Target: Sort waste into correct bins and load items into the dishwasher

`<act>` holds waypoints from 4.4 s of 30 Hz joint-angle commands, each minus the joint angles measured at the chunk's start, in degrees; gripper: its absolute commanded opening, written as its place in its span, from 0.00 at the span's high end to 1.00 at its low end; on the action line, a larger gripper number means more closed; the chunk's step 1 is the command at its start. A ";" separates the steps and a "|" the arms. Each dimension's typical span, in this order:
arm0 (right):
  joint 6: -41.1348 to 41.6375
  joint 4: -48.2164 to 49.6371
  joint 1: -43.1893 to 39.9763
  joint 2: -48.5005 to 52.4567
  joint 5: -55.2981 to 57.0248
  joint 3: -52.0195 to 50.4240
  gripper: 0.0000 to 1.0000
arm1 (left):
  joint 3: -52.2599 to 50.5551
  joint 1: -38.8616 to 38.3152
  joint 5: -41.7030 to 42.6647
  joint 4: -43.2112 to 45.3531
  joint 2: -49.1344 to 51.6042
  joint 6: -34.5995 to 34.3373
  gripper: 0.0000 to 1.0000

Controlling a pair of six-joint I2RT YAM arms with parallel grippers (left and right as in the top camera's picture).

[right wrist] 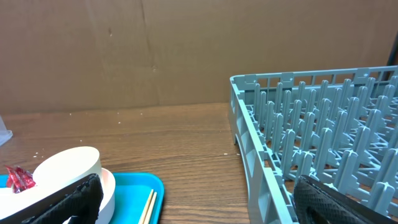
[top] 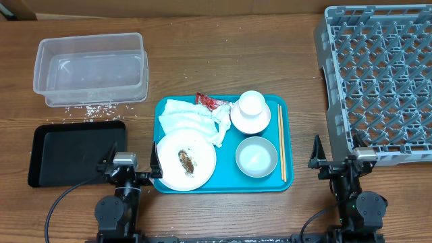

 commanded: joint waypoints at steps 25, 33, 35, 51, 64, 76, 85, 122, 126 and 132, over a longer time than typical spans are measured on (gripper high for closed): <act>-0.20 0.48 0.13 -0.46 0.35 -0.59 0.00 | -0.31 -0.11 0.04 0.00 -0.61 1.07 0.00; -0.17 0.48 0.13 -0.46 0.35 -0.59 0.00 | -0.28 -0.13 5.16 1.62 -0.61 -4.74 0.00; -0.20 0.48 0.13 -0.46 0.37 -0.59 0.00 | -0.26 -0.13 16.76 1.64 -0.57 -15.98 0.00; -0.20 0.48 0.13 -0.46 0.37 -0.59 0.00 | 3.02 -0.11 25.59 13.05 0.68 -32.39 0.00; -0.20 0.48 0.13 -0.46 0.37 -0.59 0.00 | 53.07 -0.11 35.01 -31.45 50.82 -10.01 0.00; -0.20 0.48 0.13 -0.46 0.35 -0.59 0.00 | 72.13 -9.86 24.50 -47.34 76.00 -11.63 0.00; -0.20 0.48 0.13 -0.46 0.35 -0.59 0.00 | 82.29 -16.20 6.75 -55.74 85.18 -15.98 0.00; -0.20 0.48 0.13 -0.46 0.35 -0.59 0.00 | 82.12 -16.17 -0.24 -43.82 116.04 -53.83 0.42; -0.17 0.48 0.13 -0.46 0.37 -0.59 0.00 | 82.09 -16.17 -1.53 -43.67 116.04 -53.81 0.53; -0.20 0.48 0.13 -0.46 0.35 -0.59 0.00 | 82.12 -16.17 0.42 -44.04 116.02 -53.81 0.86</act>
